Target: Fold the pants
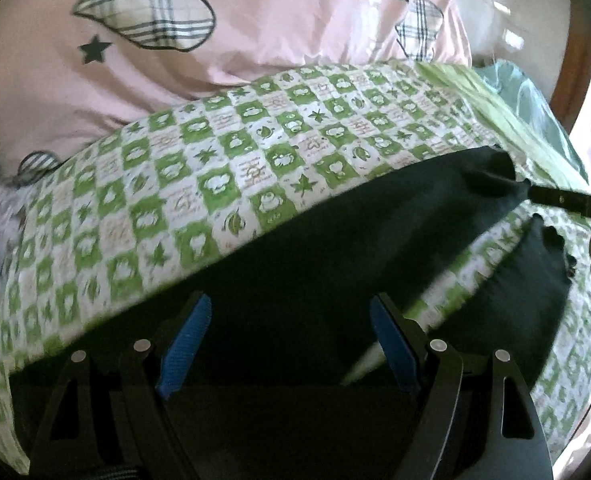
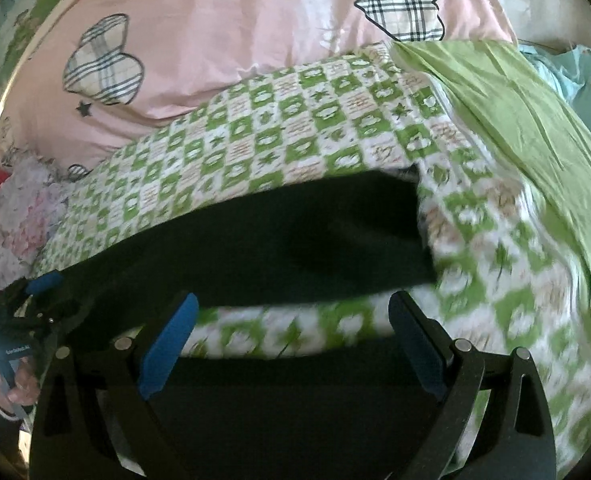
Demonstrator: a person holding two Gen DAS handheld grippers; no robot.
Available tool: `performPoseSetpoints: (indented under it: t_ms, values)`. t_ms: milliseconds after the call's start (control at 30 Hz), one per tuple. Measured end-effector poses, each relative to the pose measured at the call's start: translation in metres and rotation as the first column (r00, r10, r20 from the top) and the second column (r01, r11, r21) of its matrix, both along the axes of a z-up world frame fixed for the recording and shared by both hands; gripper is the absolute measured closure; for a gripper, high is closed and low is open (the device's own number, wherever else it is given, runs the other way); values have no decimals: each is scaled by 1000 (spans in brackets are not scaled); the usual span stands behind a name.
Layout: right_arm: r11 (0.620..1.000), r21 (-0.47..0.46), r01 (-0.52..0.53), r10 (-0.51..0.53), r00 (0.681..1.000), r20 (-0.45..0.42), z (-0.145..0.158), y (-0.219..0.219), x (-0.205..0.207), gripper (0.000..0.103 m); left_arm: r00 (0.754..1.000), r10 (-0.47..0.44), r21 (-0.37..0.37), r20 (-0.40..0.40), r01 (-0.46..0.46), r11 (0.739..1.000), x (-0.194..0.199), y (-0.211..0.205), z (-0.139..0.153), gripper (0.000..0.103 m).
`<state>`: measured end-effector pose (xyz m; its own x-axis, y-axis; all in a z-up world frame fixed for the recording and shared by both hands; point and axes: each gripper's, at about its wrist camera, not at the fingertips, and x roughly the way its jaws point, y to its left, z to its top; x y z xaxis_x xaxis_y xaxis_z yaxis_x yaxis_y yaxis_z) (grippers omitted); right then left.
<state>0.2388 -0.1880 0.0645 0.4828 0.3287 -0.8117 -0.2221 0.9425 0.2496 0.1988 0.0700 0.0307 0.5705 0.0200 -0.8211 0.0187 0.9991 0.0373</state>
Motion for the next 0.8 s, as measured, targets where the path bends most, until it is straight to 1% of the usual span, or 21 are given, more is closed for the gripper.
performPoseSetpoints:
  t_ms: [67, 167, 233, 300, 433, 500, 567, 600, 633, 667, 700, 733, 800]
  values:
    - [1000, -8, 11, -12, 1000, -18, -2, -6, 18, 7, 999, -31, 9, -25, 32, 999, 21, 4, -4, 21]
    - [999, -32, 19, -20, 999, -34, -4, -15, 48, 7, 996, -73, 20, -45, 74, 997, 40, 6, -10, 21]
    - [999, -36, 24, -25, 999, -45, -6, -23, 69, 7, 990, -126, 20, -61, 127, 992, 55, 7, -16, 21]
    - [998, -47, 32, -35, 997, -66, -11, -30, 86, 7, 983, -158, 15, -89, 160, 987, 67, 7, -21, 21]
    - [998, -56, 2, -8, 993, -117, -24, -33, 111, 7, 961, -233, -33, -148, 231, 972, 88, 5, -33, 21]
    - [999, -36, -24, 19, 991, -130, -29, -32, 116, 14, 951, -250, -47, -182, 245, 968, 96, 3, -42, 22]
    - [998, -20, -56, 52, 986, -158, -35, -29, 119, 39, 945, -250, -53, -212, 244, 968, 102, 0, -49, 32]
    - [998, -23, -65, 60, 984, -168, -38, -27, 119, 43, 940, -258, -63, -225, 250, 966, 104, -2, -51, 47]
    - [997, -31, -72, 66, 984, -168, -40, -25, 119, 53, 934, -272, -79, -233, 261, 962, 104, -5, -52, 65]
    - [996, -40, -78, 71, 984, -161, -40, -24, 119, 67, 934, -279, -77, -225, 268, 960, 101, -7, -50, 75]
    - [995, -47, -85, 78, 986, -147, -38, -24, 118, 74, 934, -281, -69, -219, 272, 960, 97, -9, -47, 92]
    - [995, -42, -88, 82, 987, -138, -36, -24, 118, 82, 936, -280, -60, -214, 273, 960, 94, -11, -43, 95]
    - [995, -28, -99, 96, 990, -104, -29, -25, 114, 84, 942, -278, -51, -189, 274, 960, 83, -16, -32, 97]
